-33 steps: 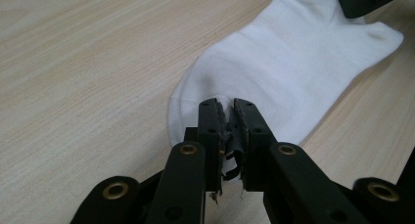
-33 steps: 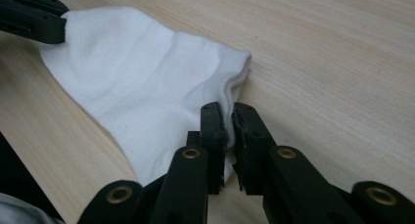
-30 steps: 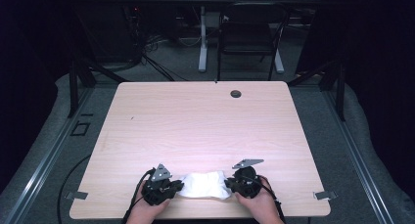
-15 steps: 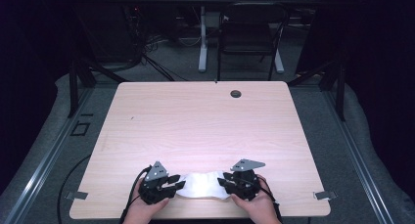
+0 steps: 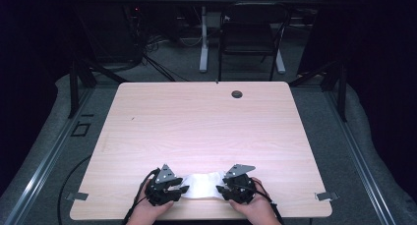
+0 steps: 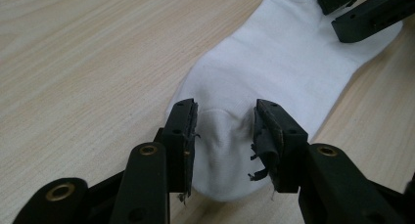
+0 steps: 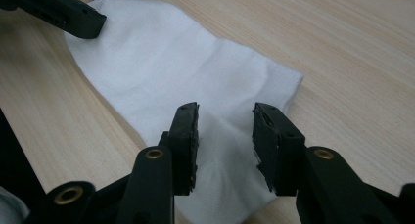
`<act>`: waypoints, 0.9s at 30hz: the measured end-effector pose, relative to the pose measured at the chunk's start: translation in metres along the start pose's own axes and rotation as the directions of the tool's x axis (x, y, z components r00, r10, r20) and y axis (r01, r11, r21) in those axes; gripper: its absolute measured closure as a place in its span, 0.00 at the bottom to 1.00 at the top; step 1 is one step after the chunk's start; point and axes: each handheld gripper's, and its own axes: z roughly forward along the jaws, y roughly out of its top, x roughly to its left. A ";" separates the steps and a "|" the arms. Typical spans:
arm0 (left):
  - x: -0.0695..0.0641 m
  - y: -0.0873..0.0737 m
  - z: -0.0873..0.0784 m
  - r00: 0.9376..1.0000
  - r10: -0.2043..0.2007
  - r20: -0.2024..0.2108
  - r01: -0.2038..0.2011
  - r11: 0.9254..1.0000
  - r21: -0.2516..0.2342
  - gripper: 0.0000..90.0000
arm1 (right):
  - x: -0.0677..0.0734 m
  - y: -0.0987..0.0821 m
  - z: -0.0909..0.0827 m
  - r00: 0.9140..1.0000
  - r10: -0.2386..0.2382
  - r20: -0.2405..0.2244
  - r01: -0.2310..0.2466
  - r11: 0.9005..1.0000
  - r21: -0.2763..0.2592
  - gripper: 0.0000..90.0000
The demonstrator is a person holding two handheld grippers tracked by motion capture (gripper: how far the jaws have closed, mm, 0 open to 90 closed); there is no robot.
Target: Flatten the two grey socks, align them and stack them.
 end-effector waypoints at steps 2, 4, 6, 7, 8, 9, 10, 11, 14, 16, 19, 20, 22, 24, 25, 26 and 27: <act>0.000 -0.001 0.001 1.000 0.002 -0.001 -0.002 1.000 0.004 0.66 | 0.000 -0.001 0.001 1.000 -0.002 0.005 0.002 1.000 0.005 0.69; 0.000 -0.001 0.002 1.000 -0.001 -0.003 0.001 1.000 0.002 0.66 | 0.000 -0.001 0.001 1.000 0.000 0.005 0.000 1.000 0.000 0.70; 0.001 -0.001 0.002 1.000 0.001 0.000 -0.001 1.000 0.007 0.66 | 0.000 -0.001 0.001 1.000 0.001 0.005 -0.001 1.000 0.003 0.70; 0.001 -0.001 0.002 1.000 -0.003 -0.001 0.003 1.000 0.005 0.66 | 0.000 -0.001 0.002 1.000 0.003 0.004 -0.003 1.000 0.004 0.70; 0.002 -0.001 0.002 1.000 -0.004 0.001 0.004 1.000 0.005 0.66 | -0.001 -0.001 0.001 1.000 0.005 0.001 -0.005 1.000 0.015 0.70; 0.002 -0.001 0.002 1.000 -0.002 0.001 0.002 1.000 0.005 0.66 | -0.001 -0.001 0.001 1.000 0.005 0.001 -0.005 1.000 0.015 0.70; 0.001 -0.001 0.002 1.000 -0.001 0.000 0.001 1.000 0.006 0.66 | -0.001 -0.001 0.001 1.000 0.009 -0.001 -0.009 1.000 0.013 0.71; 0.001 -0.001 0.002 1.000 -0.002 0.000 0.002 1.000 0.006 0.66 | -0.001 -0.001 0.002 1.000 0.020 -0.005 -0.020 1.000 0.011 0.71; 0.002 -0.002 0.003 1.000 0.003 -0.001 -0.003 1.000 0.005 0.66 | -0.002 -0.001 0.002 1.000 0.028 -0.010 -0.028 1.000 0.010 0.71; 0.002 -0.002 0.003 1.000 0.003 -0.002 -0.003 1.000 0.000 0.66 | -0.002 -0.001 0.002 1.000 0.029 -0.012 -0.029 1.000 0.010 0.72; 0.002 -0.002 0.003 1.000 0.005 -0.001 -0.005 1.000 0.003 0.67 | -0.002 -0.001 0.002 0.999 0.033 -0.012 -0.033 0.999 0.006 0.72; 0.003 -0.002 0.003 1.000 0.005 -0.001 -0.005 1.000 0.003 0.67 | -0.002 -0.001 0.002 0.999 0.031 -0.011 -0.031 1.000 0.006 0.72; 0.003 -0.002 0.003 1.000 0.011 -0.003 -0.011 1.000 0.004 0.67 | -0.002 -0.001 0.003 0.999 0.032 -0.010 -0.032 0.999 0.005 0.72; 0.003 -0.002 0.003 1.000 0.004 -0.003 -0.004 1.000 0.001 0.67 | -0.002 -0.001 0.003 0.999 0.033 -0.011 -0.033 0.999 0.007 0.72; 0.003 -0.002 0.003 1.000 0.004 -0.003 -0.004 1.000 0.001 0.67 | -0.002 -0.001 0.003 0.999 0.033 -0.011 -0.033 0.999 0.004 0.72; 0.003 -0.002 0.003 1.000 0.005 -0.004 -0.005 1.000 0.000 0.67 | -0.003 -0.002 0.003 0.999 0.031 -0.010 -0.031 1.000 0.002 0.72; 0.003 -0.002 0.003 1.000 0.005 -0.004 -0.005 1.000 0.000 0.67 | -0.003 -0.002 0.003 0.999 0.031 -0.010 -0.031 1.000 0.002 0.72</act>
